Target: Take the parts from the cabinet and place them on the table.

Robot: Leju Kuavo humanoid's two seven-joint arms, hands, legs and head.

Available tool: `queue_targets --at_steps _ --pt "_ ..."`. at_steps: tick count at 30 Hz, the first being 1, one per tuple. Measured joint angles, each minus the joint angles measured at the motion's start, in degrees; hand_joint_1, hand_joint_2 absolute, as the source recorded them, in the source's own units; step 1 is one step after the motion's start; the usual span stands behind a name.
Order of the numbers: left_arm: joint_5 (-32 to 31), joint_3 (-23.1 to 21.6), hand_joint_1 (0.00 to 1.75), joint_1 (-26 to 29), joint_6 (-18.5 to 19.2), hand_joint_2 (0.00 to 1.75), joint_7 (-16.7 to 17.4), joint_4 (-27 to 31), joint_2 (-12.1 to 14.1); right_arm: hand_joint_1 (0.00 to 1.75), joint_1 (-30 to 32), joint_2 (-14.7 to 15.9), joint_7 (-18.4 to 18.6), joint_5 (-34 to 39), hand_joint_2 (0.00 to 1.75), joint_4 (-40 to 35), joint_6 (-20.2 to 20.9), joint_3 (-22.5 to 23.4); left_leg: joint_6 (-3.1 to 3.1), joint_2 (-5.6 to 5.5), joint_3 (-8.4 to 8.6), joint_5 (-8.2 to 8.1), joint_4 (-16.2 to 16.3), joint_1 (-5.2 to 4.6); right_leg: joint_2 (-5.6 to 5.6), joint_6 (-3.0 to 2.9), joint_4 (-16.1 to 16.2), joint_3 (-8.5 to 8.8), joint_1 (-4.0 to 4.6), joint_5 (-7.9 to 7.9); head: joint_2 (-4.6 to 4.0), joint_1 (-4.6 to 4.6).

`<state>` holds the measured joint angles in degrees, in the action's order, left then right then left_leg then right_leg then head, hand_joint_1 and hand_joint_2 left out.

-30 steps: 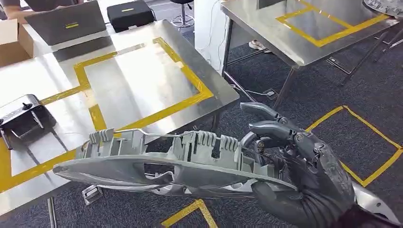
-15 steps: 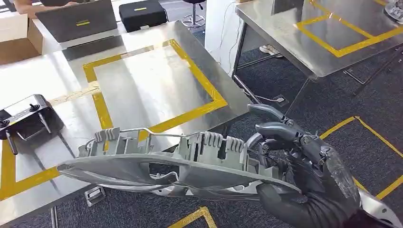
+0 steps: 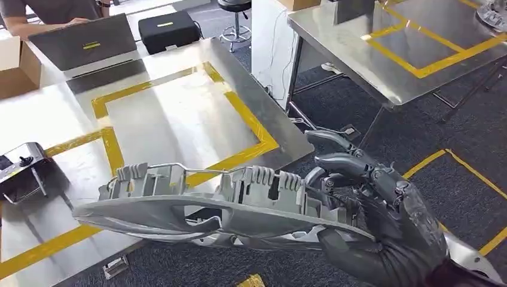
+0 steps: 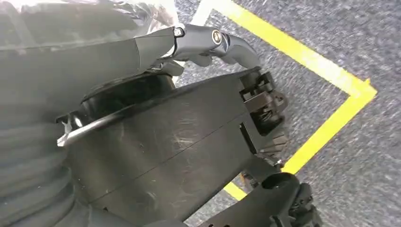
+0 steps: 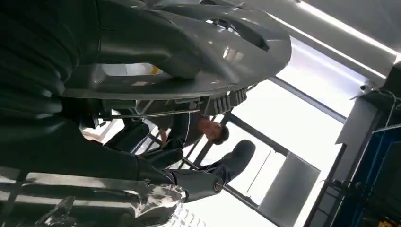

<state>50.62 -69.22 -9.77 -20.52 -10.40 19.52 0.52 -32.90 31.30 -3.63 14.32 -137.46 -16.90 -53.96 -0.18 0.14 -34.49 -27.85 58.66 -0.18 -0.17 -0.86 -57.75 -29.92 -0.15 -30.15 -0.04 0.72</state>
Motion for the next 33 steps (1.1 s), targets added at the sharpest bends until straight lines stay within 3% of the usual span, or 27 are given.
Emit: queue_targets --at_steps 1,4,5,8,9,10,12,13,14,15,16,18,20,23,24,25,27,28,29,30,33 --pt "-0.05 0.00 0.00 -0.03 -0.07 1.75 -0.09 0.02 -0.04 1.75 0.06 0.00 0.07 0.04 1.75 0.02 0.04 0.02 0.85 0.00 0.17 0.77 0.68 -0.07 -0.04 0.39 0.13 0.20 -0.05 -0.26 0.00 -0.15" --pt "-0.20 0.00 0.00 -0.07 -0.07 1.75 -0.13 0.15 0.00 1.75 0.04 0.02 0.00 0.04 1.75 -0.02 0.11 0.07 1.68 -0.20 1.19 0.72 0.08 0.33 -0.08 1.12 -1.43 0.11 -0.16 -0.68 0.00 -0.48" --pt "-0.22 0.00 0.00 -0.09 -0.13 1.75 -0.28 0.17 0.02 1.75 -0.06 0.00 -0.04 0.04 1.75 -0.04 0.13 0.07 1.98 -0.22 1.36 0.53 0.05 0.42 -0.07 1.34 -4.10 -1.35 -0.17 -1.39 0.00 -0.81" --pt "-0.20 -0.02 0.00 0.08 -0.13 1.75 -0.28 0.17 0.07 1.75 0.15 0.02 -0.04 -0.15 1.75 -0.02 0.13 0.09 2.49 -0.21 1.46 -0.07 0.07 0.37 -0.05 1.85 -16.00 -9.16 -0.36 -5.92 0.00 -1.49" --pt "-0.20 -0.02 0.00 0.10 -0.13 1.75 -0.31 0.17 0.09 1.75 0.18 0.02 -0.04 -0.35 1.75 0.00 0.13 0.09 2.51 -0.23 1.61 -0.28 0.10 0.32 -0.05 1.83 -17.90 -11.02 -0.37 -6.00 0.00 -1.62" --pt "-0.20 -0.02 0.00 0.13 -0.13 1.75 -0.33 0.17 0.07 1.75 0.22 0.02 -0.04 -0.57 1.75 0.00 0.11 0.07 2.42 -0.32 1.95 -0.54 0.10 0.31 -0.05 1.76 -16.97 -11.40 -0.38 -4.42 0.00 -1.66" --pt "-0.20 -0.02 0.00 0.21 -0.11 1.75 -0.35 0.20 0.07 1.75 0.18 0.00 -0.04 -0.96 1.75 -0.02 0.09 0.09 2.07 -0.88 3.00 -1.23 0.10 0.35 0.08 1.48 -8.98 -8.93 -0.38 1.84 0.00 -1.73" --pt "-0.20 -0.02 0.00 0.21 -0.11 1.75 -0.35 0.20 0.07 1.75 0.18 0.02 -0.04 -1.05 1.75 -0.02 0.09 0.09 1.72 -1.33 3.47 -1.57 0.10 0.37 0.88 1.37 -3.95 -7.20 -0.45 5.22 0.00 -1.73" --pt "-0.17 0.00 0.00 0.18 -0.11 1.75 -0.35 0.20 0.07 1.75 0.29 0.00 -0.04 -1.14 1.75 0.04 0.07 0.09 1.44 -1.43 3.62 -1.69 0.02 0.40 2.82 1.26 -2.77 -6.62 -0.51 4.39 0.00 -1.62" --pt "-0.15 -0.02 0.00 0.09 -0.11 1.75 -0.35 0.22 0.04 1.75 0.26 0.00 -0.04 -1.36 1.75 0.04 0.02 0.09 1.11 -1.74 3.10 -1.74 0.09 0.49 2.85 0.91 -0.98 -6.51 -0.21 2.61 0.00 -1.58" --pt "-0.18 -0.02 0.00 0.11 -0.13 1.75 -0.46 0.30 0.00 1.75 0.31 0.02 0.00 -1.49 1.75 0.02 0.00 0.13 0.71 -1.98 3.04 -1.81 0.09 0.52 2.66 0.47 -1.38 -6.35 -0.11 4.31 0.00 -1.88" --pt "-0.18 -0.04 0.00 0.19 -0.07 1.75 -0.50 0.37 -0.05 1.75 0.33 0.02 0.00 -1.77 1.75 0.04 0.02 0.11 0.08 -2.41 3.38 -1.43 0.44 0.40 1.65 -0.24 -0.96 -5.84 -0.14 3.92 0.00 -1.82" --pt "-0.15 -0.04 0.00 0.17 -0.04 1.75 -0.52 0.37 0.00 1.75 0.22 0.00 0.00 -1.95 1.75 0.04 0.00 0.15 -0.48 -1.48 2.67 -2.92 1.95 0.33 0.54 -0.76 -0.25 -4.82 -0.46 3.91 0.00 -1.49" --pt "-0.17 -0.02 0.00 -0.15 -0.11 1.75 -0.92 0.37 0.09 1.75 0.29 0.00 0.02 -2.05 1.75 0.04 0.00 0.13 -1.14 -0.95 -2.88 -8.51 13.64 0.53 -1.09 -1.45 -0.33 -4.52 -0.24 3.48 0.00 -0.83" --pt "-0.13 0.00 0.00 -0.32 -0.11 1.75 -0.98 0.37 0.09 1.75 0.33 0.00 0.02 -2.05 1.75 0.07 0.00 0.11 -1.19 -0.86 -4.23 -9.29 16.23 0.52 -1.67 -1.55 -0.37 -4.46 -0.14 3.36 0.00 -0.81" --pt "-0.09 0.00 0.00 -0.36 -0.11 1.75 -1.03 0.37 0.09 1.75 0.33 0.00 0.02 -2.05 1.75 0.09 0.00 0.11 -1.18 -0.76 -4.23 -8.75 16.17 0.52 -2.12 -1.53 -0.39 -4.32 -0.06 3.21 0.00 -0.72" --pt "0.04 -0.02 0.00 -0.16 -0.04 1.75 -1.01 0.37 0.15 1.75 0.33 0.00 0.02 -2.08 1.75 0.09 0.04 0.11 -0.72 -0.34 -1.40 -4.23 9.74 0.45 -2.97 -1.51 -0.50 -3.84 0.13 2.89 0.00 -0.57" --pt "0.07 -0.02 0.00 0.07 -0.04 1.75 -0.94 0.37 0.22 1.75 0.33 -0.02 0.02 -2.08 1.75 0.09 0.04 0.11 -0.26 0.50 0.87 -1.23 4.67 0.25 -3.50 -1.46 -0.52 -3.45 0.24 2.67 0.00 -0.50" --pt "0.13 -0.04 0.00 0.29 -0.04 1.75 -0.90 0.35 0.31 1.75 0.35 0.00 0.02 -2.10 1.75 0.09 0.07 0.11 0.53 3.18 2.27 -0.28 1.31 -0.34 -3.96 -1.35 -0.50 -3.22 0.24 2.52 0.00 -0.50" --pt "0.11 -0.04 0.00 0.32 -0.04 1.75 -0.87 0.35 0.31 1.75 0.43 0.00 0.00 -2.10 1.75 0.07 0.11 0.09 0.57 3.94 1.98 -2.12 0.25 -0.77 -4.49 -1.07 -0.60 -3.24 0.48 2.52 0.00 -0.51" --pt "0.07 -0.04 0.00 0.63 0.04 1.75 -0.96 0.37 0.33 1.75 0.35 -0.02 0.02 -2.25 1.75 0.09 0.13 0.13 1.58 2.57 1.90 -0.80 -0.34 -0.91 -6.26 -0.19 -0.52 -2.93 0.57 2.14 0.00 -0.37"
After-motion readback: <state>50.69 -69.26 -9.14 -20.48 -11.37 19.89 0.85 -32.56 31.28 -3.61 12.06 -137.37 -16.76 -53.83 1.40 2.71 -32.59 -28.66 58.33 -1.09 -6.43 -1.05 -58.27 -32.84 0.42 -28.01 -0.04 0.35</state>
